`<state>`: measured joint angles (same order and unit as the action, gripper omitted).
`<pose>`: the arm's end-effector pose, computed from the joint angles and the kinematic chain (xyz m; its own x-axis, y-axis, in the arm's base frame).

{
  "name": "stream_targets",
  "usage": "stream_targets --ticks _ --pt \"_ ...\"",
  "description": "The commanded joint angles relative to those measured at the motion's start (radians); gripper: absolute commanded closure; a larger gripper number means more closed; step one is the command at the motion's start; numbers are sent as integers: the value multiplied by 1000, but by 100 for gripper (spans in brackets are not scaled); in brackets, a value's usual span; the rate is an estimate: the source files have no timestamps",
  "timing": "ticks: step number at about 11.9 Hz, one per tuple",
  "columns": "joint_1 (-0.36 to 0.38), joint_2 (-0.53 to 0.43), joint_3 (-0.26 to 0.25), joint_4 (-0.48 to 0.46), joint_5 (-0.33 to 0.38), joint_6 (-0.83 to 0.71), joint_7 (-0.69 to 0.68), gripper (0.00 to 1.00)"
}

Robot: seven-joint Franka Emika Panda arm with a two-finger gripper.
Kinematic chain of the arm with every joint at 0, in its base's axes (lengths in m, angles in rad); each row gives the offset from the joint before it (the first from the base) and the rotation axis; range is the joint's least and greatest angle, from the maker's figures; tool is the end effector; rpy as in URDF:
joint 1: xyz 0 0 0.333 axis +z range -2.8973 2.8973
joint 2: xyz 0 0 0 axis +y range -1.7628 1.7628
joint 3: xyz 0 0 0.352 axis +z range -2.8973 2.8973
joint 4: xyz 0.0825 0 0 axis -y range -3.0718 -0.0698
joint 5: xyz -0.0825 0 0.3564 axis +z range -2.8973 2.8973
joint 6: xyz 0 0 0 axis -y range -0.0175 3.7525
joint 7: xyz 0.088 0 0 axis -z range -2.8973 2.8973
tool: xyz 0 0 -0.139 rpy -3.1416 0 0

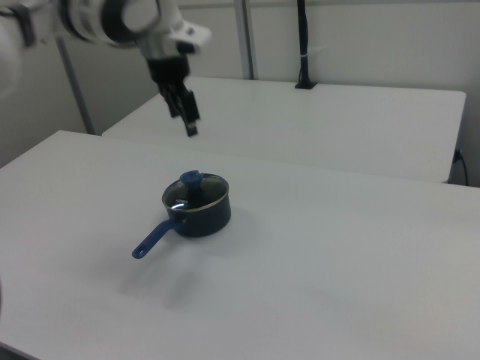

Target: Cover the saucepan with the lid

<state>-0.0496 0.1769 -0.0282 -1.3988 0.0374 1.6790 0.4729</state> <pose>0.6005 -0.0403 0.6167 0.8473 -0.5254 0.0770 -0.5205 -0.8505 -0.0758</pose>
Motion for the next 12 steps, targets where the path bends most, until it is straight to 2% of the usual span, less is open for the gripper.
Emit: stream_targets --ticks 1,3,6,9,12 --pt "5 -232 -13 -167 18 -168 -145 0" --pt "10 -280 -15 -193 16 -196 -203 0" --pt "2 -275 -22 -197 9 -129 -444 0" --pt "5 -246 -22 -194 -36 -24 -461 0" --pt "7 -244 -22 -195 -37 -18 -458 0"
